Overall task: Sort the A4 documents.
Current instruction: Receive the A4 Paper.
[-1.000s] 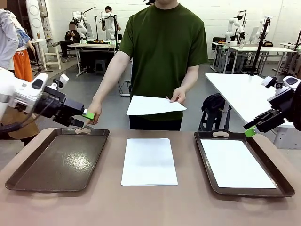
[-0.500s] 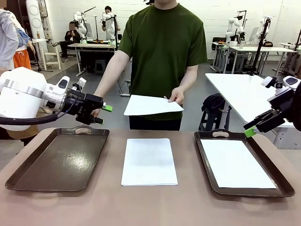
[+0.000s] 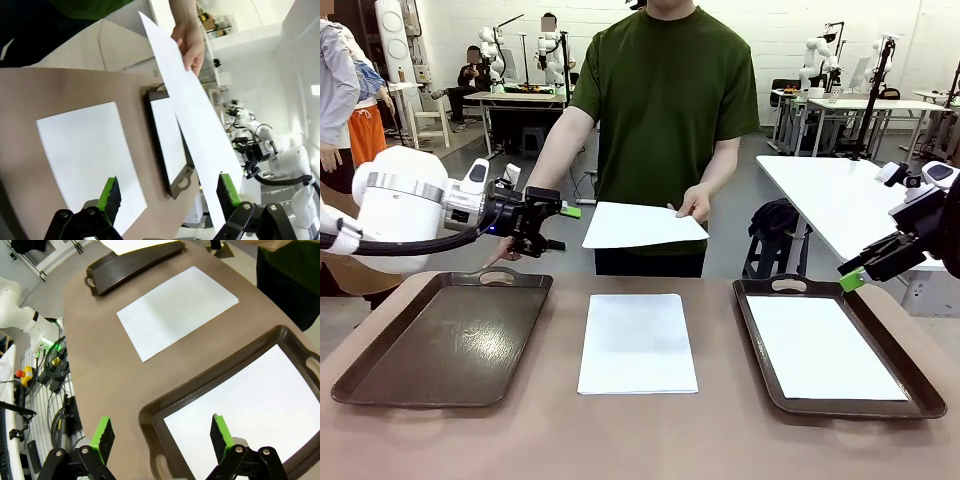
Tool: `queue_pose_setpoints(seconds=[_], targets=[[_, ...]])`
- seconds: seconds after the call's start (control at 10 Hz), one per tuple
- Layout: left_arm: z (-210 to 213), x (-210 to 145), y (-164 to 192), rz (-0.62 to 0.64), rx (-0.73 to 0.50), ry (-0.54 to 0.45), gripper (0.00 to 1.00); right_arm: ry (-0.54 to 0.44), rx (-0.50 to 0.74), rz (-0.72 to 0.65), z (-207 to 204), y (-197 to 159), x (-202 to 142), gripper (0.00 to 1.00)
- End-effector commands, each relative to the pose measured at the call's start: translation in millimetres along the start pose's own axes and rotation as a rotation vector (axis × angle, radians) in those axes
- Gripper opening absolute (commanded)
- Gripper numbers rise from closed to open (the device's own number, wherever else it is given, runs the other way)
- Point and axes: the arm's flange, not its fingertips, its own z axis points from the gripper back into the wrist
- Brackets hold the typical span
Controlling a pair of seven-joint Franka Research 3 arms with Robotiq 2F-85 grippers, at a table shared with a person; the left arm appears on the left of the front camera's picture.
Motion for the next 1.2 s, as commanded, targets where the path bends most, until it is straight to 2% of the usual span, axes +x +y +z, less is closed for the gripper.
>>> queue_pose_setpoints(seconds=[0.0, 0.4, 0.8, 1.1], targets=[[-21, 11, -2, 0.061, -0.089, -0.004, 1.00, 0.003, 0.000, 0.008, -1, 0, -2, 1.00], [-62, 11, -10, 0.122, -0.140, 0.034, 1.00, 0.003, 0.000, 0.008, -1, 0, -2, 1.00], [-66, 24, 8, 0.206, -0.129, 0.052, 1.00, 0.003, 0.000, 0.008, -1, 0, -2, 1.00], [-64, 23, 3, 0.231, -0.159, 0.047, 1.00, 0.003, 0.000, 0.008, -1, 0, -2, 1.00]])
